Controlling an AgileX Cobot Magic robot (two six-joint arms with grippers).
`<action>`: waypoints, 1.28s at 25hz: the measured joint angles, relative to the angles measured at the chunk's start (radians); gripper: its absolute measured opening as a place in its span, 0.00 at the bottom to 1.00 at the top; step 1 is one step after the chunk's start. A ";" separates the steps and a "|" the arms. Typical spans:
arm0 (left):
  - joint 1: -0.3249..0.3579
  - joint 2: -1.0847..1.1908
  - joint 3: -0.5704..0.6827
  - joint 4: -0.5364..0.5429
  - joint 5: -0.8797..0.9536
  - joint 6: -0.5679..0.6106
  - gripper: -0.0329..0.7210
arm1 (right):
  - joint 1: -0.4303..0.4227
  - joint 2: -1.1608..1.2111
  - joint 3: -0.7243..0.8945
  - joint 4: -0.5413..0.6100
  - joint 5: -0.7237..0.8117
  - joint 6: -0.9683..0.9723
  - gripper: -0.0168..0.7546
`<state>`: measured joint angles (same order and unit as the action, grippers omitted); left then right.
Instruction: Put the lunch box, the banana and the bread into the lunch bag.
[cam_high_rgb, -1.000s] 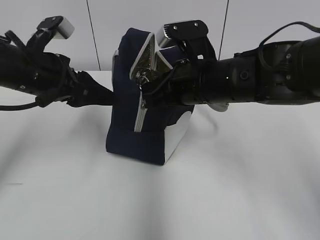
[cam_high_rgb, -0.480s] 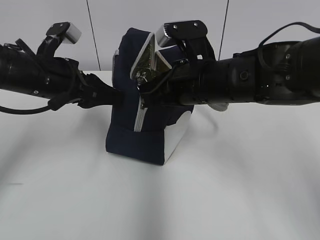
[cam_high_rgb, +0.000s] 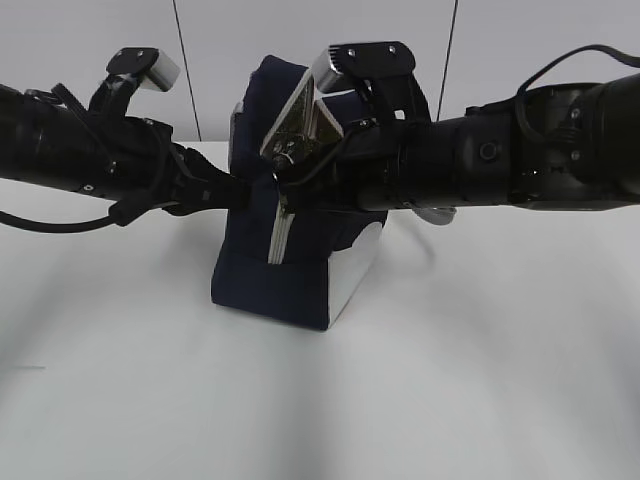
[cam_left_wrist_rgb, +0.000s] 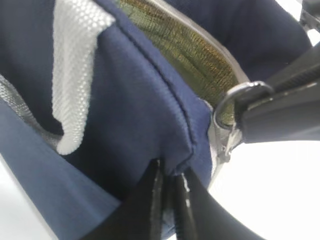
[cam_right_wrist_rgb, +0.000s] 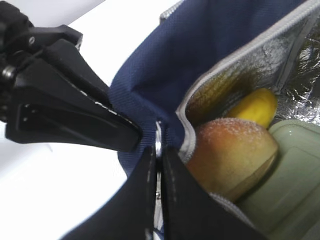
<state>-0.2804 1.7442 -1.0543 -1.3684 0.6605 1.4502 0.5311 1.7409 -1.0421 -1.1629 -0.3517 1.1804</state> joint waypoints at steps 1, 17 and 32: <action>0.000 0.000 0.000 0.000 0.000 0.000 0.04 | 0.000 0.000 0.000 0.000 -0.009 0.002 0.03; 0.000 0.000 0.000 0.047 0.027 -0.043 0.03 | 0.000 0.001 -0.092 -0.105 -0.042 0.241 0.03; 0.000 0.000 0.083 -0.027 0.053 -0.056 0.03 | 0.003 -0.022 -0.116 -0.198 0.003 0.322 0.03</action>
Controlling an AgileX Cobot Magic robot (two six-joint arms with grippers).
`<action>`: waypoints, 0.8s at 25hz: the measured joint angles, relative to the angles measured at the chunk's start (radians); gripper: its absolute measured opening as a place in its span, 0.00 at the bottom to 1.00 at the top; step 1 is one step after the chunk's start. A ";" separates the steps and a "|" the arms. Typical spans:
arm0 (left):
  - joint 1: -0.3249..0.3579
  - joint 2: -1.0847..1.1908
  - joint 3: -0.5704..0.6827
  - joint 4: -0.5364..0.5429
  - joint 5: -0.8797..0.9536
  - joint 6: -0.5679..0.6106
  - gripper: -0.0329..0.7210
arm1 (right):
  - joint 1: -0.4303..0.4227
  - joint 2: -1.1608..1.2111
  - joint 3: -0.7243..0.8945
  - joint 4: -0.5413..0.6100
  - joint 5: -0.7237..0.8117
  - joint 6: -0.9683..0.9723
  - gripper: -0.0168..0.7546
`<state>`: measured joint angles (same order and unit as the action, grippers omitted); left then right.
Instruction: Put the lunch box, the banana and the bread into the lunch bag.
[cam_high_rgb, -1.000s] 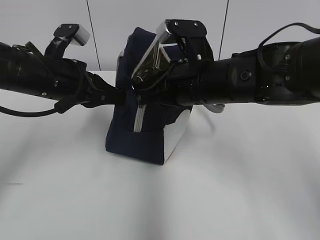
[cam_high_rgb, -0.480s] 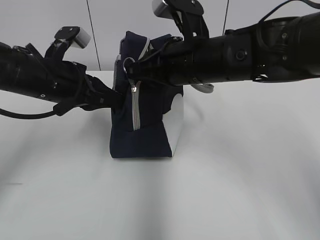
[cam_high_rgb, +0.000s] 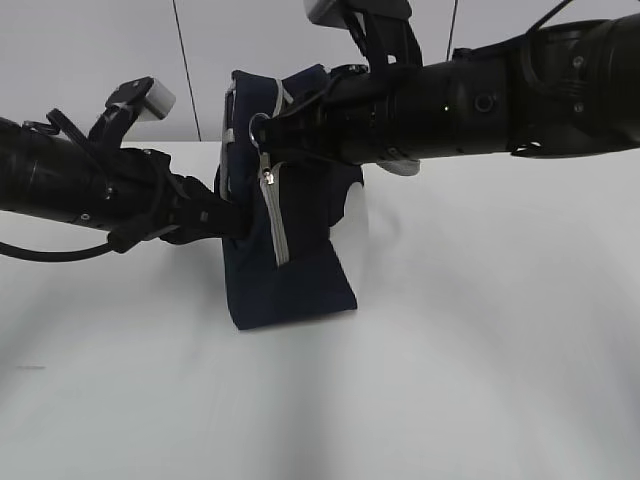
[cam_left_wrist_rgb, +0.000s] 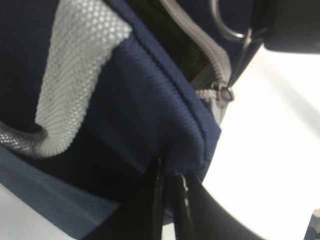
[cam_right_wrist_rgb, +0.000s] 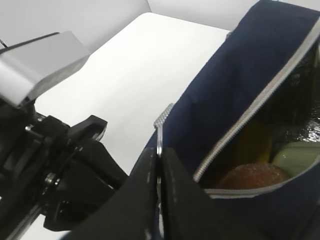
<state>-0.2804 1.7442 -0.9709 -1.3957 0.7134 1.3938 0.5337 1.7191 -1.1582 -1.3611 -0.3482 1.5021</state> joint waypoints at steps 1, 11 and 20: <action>0.000 -0.002 0.000 -0.006 0.000 0.000 0.03 | 0.000 0.000 -0.006 0.000 0.006 0.000 0.03; 0.000 -0.115 0.015 -0.023 -0.048 0.002 0.03 | 0.000 -0.004 -0.038 -0.004 0.010 0.017 0.03; 0.000 -0.141 0.019 -0.015 -0.048 0.003 0.04 | 0.000 -0.004 -0.073 -0.030 -0.010 0.032 0.03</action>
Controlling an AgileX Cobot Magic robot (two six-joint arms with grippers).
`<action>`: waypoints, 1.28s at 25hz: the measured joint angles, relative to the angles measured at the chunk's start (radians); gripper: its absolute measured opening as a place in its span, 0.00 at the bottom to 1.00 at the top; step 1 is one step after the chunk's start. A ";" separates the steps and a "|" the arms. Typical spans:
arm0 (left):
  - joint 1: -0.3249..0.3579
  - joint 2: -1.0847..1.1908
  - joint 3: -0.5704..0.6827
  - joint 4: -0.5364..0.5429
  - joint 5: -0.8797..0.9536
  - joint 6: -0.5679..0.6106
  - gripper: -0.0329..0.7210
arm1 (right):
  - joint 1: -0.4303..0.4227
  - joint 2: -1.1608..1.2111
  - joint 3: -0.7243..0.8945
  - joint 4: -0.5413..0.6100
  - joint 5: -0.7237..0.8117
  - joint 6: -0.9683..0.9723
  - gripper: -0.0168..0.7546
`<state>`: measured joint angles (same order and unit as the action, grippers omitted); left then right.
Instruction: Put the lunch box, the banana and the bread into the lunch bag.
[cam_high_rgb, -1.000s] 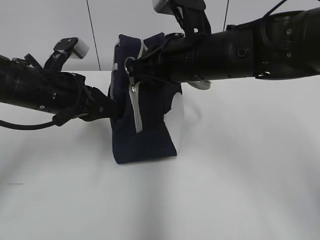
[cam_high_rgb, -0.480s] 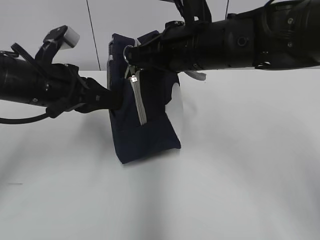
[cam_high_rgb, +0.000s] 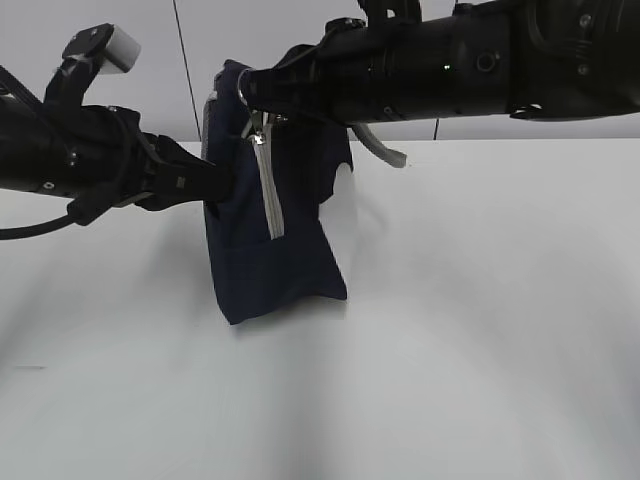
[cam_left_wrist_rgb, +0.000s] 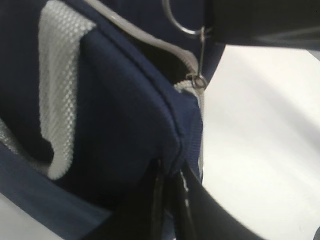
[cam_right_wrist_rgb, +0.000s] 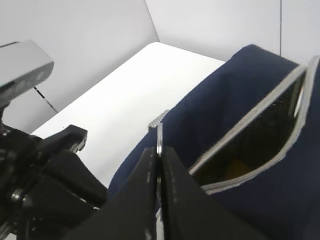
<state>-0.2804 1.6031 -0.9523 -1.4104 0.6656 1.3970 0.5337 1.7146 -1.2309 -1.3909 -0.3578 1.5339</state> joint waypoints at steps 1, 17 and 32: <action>0.000 0.000 0.000 0.000 0.000 0.000 0.04 | 0.000 0.000 -0.004 -0.003 0.000 0.001 0.03; 0.049 -0.021 0.023 -0.011 0.008 -0.004 0.06 | 0.000 0.000 -0.021 -0.126 -0.035 0.110 0.03; 0.082 -0.068 0.029 -0.034 0.019 -0.006 0.07 | 0.000 -0.002 -0.041 -0.187 -0.040 0.151 0.03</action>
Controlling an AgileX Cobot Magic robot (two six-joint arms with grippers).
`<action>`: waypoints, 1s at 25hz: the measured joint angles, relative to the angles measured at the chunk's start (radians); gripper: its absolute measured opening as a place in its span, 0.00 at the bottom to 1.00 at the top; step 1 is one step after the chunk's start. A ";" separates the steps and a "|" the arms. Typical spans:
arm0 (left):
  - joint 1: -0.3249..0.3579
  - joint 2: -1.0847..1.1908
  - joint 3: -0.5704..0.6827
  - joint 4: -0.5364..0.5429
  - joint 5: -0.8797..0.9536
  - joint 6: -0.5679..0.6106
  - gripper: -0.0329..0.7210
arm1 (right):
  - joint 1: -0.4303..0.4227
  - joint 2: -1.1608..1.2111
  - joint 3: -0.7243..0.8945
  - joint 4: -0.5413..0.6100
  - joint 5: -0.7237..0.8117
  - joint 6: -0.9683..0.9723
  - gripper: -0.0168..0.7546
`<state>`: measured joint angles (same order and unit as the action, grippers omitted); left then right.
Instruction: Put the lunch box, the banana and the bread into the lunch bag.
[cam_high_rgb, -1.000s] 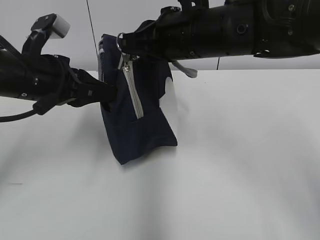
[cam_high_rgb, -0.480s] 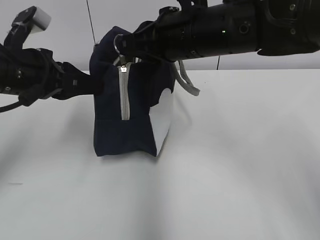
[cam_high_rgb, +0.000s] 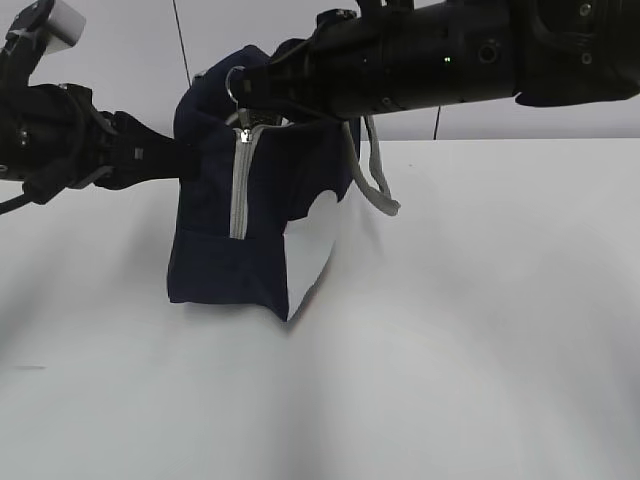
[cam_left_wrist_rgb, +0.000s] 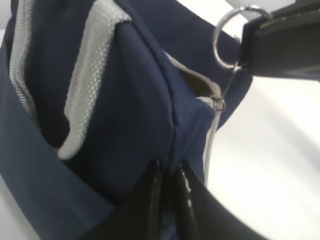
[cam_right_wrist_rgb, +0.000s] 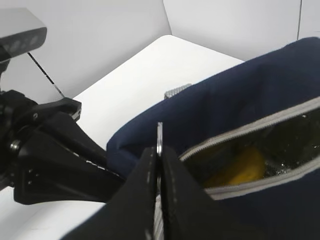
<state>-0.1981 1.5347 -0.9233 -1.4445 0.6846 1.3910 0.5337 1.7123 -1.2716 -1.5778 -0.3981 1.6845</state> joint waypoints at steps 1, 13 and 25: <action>0.000 0.000 0.000 0.002 0.000 0.000 0.07 | 0.000 0.000 -0.010 -0.004 0.000 0.000 0.03; 0.000 -0.001 0.000 0.030 0.004 -0.009 0.08 | 0.000 0.000 -0.040 -0.012 -0.010 0.000 0.03; 0.000 -0.001 0.000 0.065 0.004 -0.031 0.25 | 0.000 0.002 -0.040 -0.016 -0.032 0.004 0.03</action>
<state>-0.1981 1.5338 -0.9233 -1.3792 0.6887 1.3603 0.5337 1.7145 -1.3112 -1.5934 -0.4304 1.6886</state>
